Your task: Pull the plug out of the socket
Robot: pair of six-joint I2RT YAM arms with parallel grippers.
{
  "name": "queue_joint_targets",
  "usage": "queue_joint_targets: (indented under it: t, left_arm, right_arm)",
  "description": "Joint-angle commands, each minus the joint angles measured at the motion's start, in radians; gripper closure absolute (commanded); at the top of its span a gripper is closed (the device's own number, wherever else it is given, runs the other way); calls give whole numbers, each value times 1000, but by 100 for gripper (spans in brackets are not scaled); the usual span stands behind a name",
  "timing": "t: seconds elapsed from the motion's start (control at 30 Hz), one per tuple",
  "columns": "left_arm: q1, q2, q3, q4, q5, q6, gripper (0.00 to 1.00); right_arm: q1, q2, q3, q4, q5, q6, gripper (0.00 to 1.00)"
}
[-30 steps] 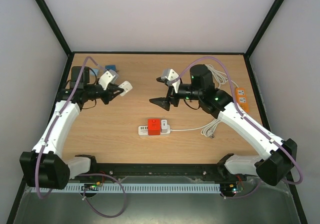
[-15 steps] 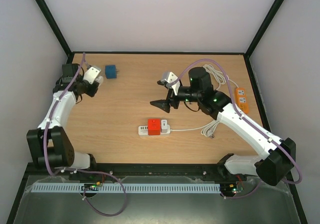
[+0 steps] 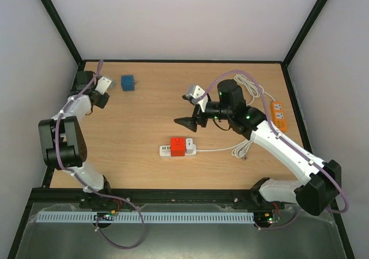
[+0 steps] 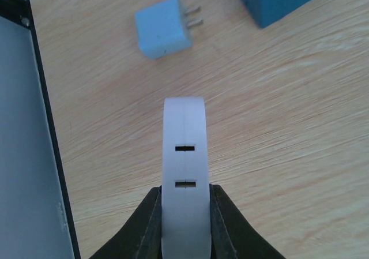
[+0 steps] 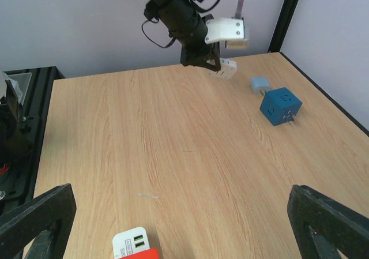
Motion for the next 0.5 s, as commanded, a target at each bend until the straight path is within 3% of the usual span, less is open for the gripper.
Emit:
queue_joint_targets:
  t: [0.0, 0.47]
  left_arm:
    - [4, 73, 33, 73, -137, 34, 98]
    - [-8, 212, 8, 229, -296, 83, 97]
  right_arm:
    - [-4, -40, -12, 5, 17, -24, 2]
    - [-6, -30, -13, -4, 15, -33, 2]
